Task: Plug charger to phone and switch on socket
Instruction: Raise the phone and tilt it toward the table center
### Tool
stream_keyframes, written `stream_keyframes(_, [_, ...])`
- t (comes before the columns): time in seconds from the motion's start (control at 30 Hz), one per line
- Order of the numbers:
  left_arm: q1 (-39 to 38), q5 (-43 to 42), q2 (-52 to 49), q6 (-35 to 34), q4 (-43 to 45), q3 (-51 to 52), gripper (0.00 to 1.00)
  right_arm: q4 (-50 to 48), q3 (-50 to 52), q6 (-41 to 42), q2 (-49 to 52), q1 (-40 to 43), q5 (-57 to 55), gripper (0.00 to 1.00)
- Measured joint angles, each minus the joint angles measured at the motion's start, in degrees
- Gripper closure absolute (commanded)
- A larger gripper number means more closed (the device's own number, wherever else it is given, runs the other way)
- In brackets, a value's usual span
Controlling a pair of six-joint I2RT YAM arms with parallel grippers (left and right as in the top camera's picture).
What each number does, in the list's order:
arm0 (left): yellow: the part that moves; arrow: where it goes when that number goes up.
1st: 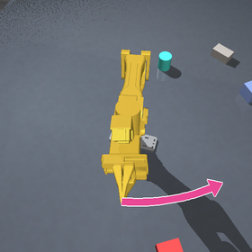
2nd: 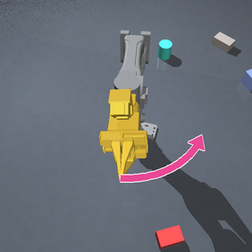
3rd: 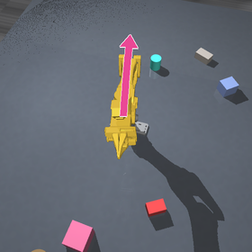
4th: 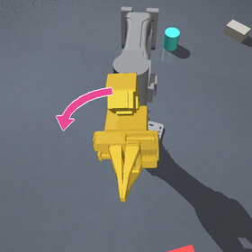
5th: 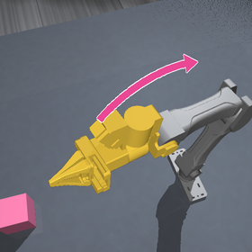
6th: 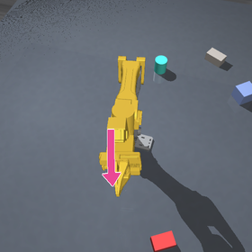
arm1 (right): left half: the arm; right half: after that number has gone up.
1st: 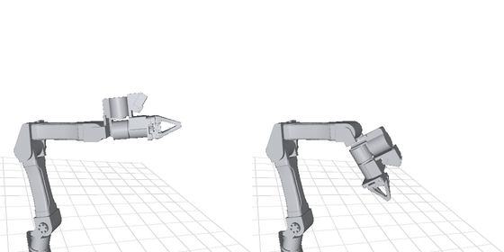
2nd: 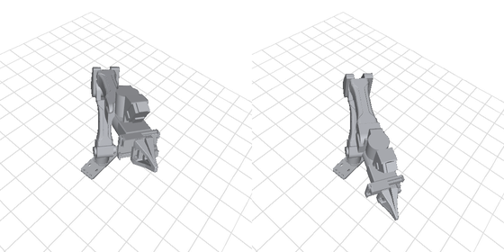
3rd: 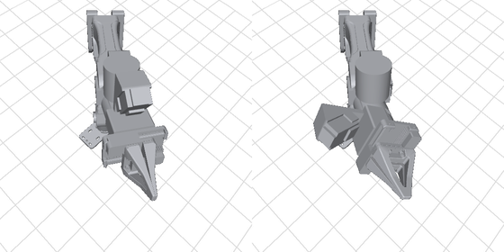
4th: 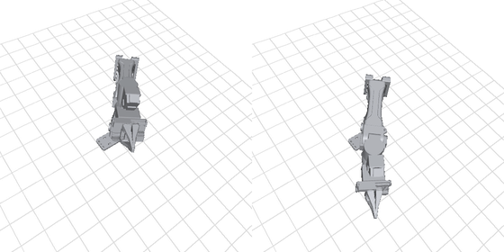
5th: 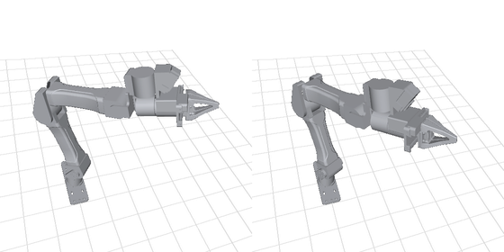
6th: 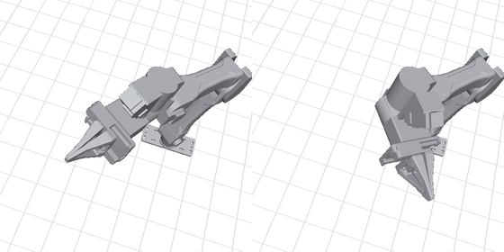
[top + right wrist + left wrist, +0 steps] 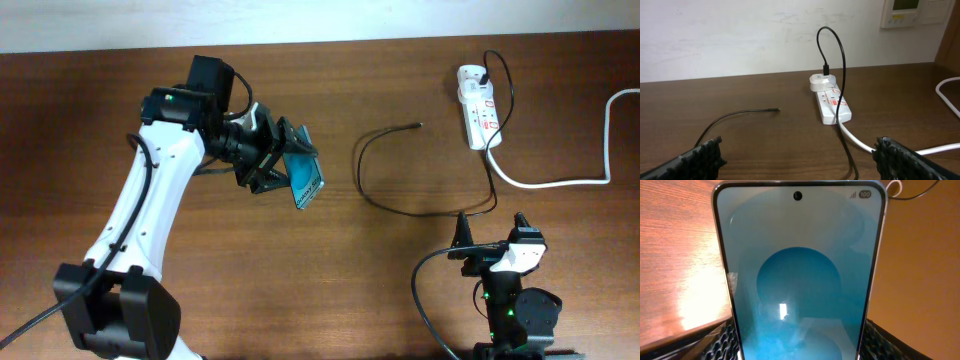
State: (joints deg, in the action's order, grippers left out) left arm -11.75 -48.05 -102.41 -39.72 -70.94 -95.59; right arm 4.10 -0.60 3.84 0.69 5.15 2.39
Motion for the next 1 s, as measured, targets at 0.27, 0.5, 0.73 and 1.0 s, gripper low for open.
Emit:
stream_keyframes(0.27, [0.2, -1.1, 0.0, -4.3, 0.4, 0.0, 0.75, 0.0, 0.0, 0.0, 0.0, 0.0, 0.0, 0.02])
stream_keyframes(0.5, [0.2, -0.5, 0.0, -1.4, 0.7, 0.0, 0.77, 0.0, 0.0, 0.0, 0.0, 0.0, 0.0, 0.02])
stream_keyframes(0.73, [0.2, 8.3, 0.0, 4.3, 1.4, 0.0, 0.78, 0.0, 0.0, 0.0, 0.0, 0.0, 0.0, 0.02])
stream_keyframes(1.0, [0.2, 13.3, 0.0, 5.7, 5.7, 0.0, 0.78, -1.6, 0.0, 24.0, 0.0, 0.0, 29.1, 0.02])
